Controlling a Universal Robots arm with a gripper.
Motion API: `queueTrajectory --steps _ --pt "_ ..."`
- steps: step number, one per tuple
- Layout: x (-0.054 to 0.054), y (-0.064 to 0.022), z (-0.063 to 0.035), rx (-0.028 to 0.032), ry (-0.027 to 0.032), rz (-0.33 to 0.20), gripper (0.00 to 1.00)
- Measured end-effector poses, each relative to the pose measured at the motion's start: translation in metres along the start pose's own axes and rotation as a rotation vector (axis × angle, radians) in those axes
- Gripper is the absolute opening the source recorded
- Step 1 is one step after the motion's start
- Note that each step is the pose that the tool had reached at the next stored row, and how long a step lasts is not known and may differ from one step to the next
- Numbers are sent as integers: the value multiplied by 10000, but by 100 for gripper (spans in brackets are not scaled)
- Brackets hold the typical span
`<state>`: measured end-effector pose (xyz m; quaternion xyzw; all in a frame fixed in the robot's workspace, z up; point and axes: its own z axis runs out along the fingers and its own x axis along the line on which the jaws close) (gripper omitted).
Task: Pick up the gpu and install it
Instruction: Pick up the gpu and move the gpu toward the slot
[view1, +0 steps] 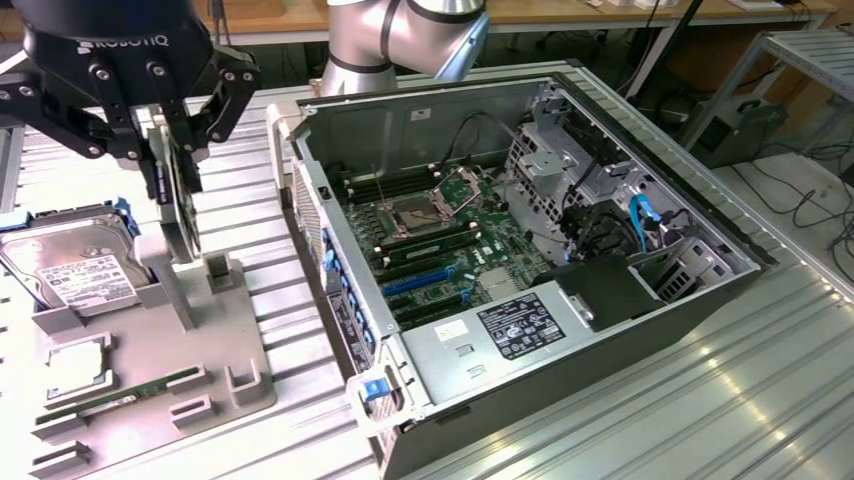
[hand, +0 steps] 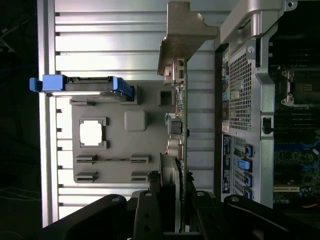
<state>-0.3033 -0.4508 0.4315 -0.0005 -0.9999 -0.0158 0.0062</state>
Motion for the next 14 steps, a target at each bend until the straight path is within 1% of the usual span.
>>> queueTrajectory --steps 1,4,14 --pt "0 0 -20 31 0 0 28" --pt "1 3 -90 85 -1 1 28" --pt "-10 3 -91 86 -1 2 28"
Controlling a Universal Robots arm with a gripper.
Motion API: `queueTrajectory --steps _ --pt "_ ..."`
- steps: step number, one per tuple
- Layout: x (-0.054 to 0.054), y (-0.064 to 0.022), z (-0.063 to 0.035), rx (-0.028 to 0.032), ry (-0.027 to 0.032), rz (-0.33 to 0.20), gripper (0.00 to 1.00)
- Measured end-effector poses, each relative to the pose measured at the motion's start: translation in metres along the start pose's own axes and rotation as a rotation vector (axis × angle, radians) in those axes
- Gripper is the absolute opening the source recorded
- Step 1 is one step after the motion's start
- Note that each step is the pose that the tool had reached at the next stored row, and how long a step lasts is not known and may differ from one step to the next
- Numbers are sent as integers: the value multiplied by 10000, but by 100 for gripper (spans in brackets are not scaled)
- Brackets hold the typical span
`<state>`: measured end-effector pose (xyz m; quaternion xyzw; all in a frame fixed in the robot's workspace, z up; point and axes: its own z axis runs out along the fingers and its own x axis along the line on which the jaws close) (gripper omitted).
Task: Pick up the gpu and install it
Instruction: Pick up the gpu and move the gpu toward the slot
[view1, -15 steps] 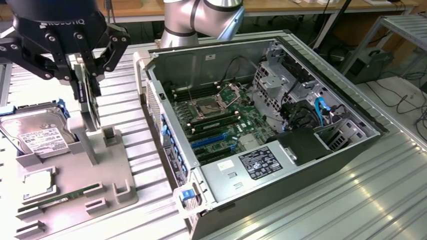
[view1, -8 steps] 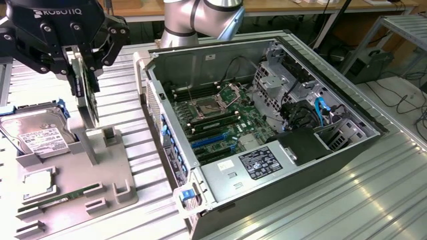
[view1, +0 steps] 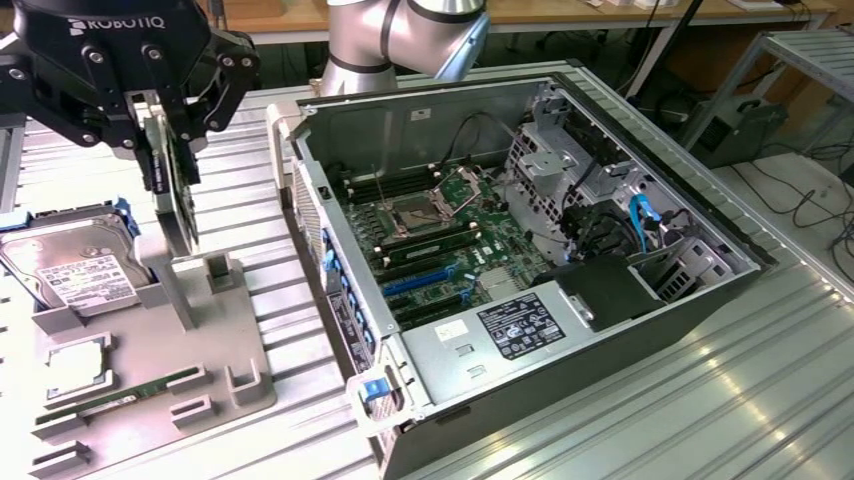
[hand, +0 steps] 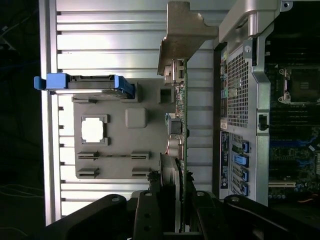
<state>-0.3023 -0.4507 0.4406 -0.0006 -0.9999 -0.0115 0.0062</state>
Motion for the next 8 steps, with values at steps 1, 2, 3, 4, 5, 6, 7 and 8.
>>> queueTrajectory --steps 1,2,3,4,5,6,7,8 --pt "-6 0 0 0 0 0 28" --pt "-13 0 0 0 0 -1 28" --pt "-18 0 0 0 0 -1 28" --pt "-28 0 0 -1 -1 0 28" --pt "-37 0 0 0 0 -1 28" --pt "-49 0 0 0 0 0 28" --pt "-74 0 0 -1 -1 0 28" --pt "-89 0 -1 0 0 0 28"
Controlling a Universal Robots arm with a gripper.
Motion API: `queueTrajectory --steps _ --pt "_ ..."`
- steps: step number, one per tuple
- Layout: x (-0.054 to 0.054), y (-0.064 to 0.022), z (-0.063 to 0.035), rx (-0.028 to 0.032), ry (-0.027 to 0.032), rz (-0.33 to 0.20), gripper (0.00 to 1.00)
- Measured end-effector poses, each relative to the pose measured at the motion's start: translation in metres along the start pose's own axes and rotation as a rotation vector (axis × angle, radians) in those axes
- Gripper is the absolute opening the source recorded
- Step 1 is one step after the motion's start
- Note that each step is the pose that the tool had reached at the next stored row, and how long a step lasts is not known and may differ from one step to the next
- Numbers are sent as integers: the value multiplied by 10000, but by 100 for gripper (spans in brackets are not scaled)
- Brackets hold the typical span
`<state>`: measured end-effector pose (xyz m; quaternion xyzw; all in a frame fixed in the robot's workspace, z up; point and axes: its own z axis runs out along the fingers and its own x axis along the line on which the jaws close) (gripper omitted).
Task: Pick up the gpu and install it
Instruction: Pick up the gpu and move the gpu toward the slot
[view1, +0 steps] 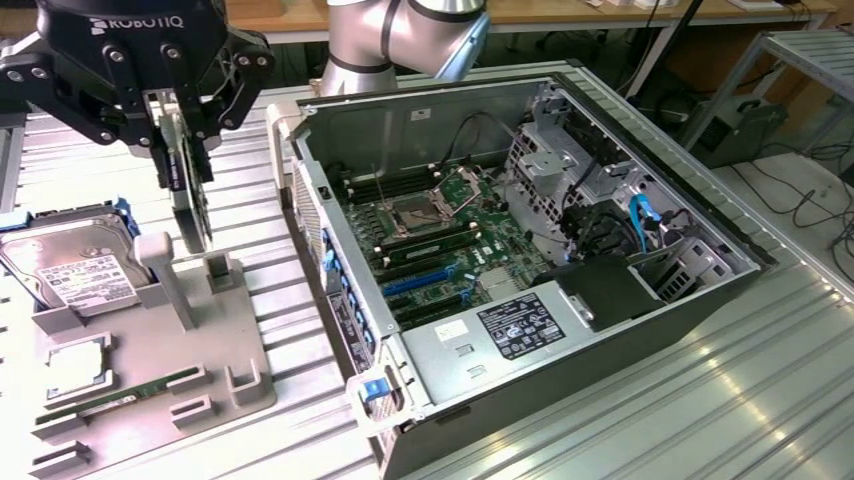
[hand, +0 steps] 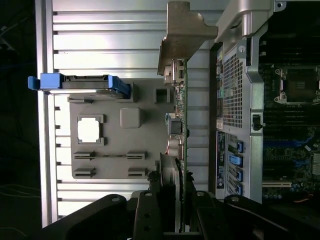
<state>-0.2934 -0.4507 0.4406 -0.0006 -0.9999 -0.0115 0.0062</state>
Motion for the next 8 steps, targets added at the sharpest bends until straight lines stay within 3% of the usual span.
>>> queueTrajectory --steps 8 --pt "-132 0 -2 0 0 0 28"
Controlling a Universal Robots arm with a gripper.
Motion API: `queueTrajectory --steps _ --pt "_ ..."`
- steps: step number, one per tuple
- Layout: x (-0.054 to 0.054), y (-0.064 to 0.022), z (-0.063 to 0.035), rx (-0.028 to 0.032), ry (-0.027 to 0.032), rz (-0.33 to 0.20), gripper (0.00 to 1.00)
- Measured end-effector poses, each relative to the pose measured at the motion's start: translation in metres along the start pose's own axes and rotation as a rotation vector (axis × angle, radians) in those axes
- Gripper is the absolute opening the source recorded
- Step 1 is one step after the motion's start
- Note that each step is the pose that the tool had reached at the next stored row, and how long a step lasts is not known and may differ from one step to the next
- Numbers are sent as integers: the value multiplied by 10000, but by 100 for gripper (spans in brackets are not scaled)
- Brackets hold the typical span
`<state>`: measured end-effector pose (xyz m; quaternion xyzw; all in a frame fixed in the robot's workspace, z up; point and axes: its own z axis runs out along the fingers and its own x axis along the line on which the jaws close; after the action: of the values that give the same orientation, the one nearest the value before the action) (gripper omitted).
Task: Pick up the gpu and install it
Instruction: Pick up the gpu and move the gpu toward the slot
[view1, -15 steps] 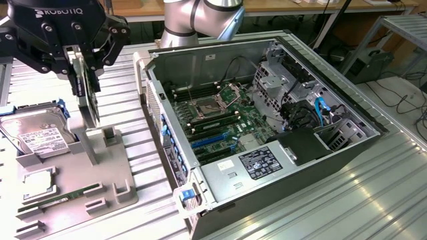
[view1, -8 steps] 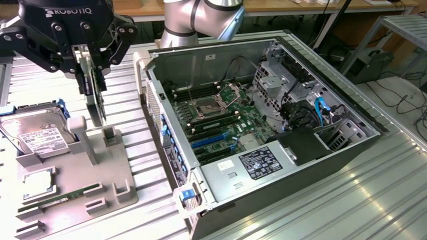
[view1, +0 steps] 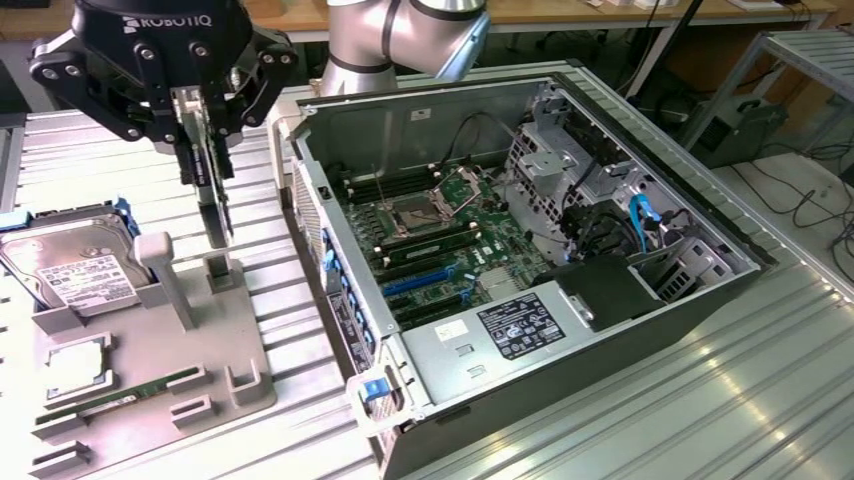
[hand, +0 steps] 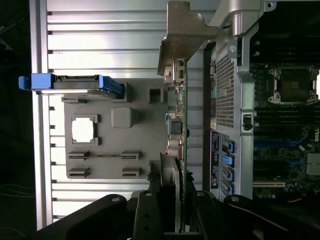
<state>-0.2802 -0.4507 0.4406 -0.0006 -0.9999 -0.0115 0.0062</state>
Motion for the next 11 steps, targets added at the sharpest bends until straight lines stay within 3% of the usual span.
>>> queueTrajectory --steps 11 --pt "-154 0 -2 0 0 0 28"
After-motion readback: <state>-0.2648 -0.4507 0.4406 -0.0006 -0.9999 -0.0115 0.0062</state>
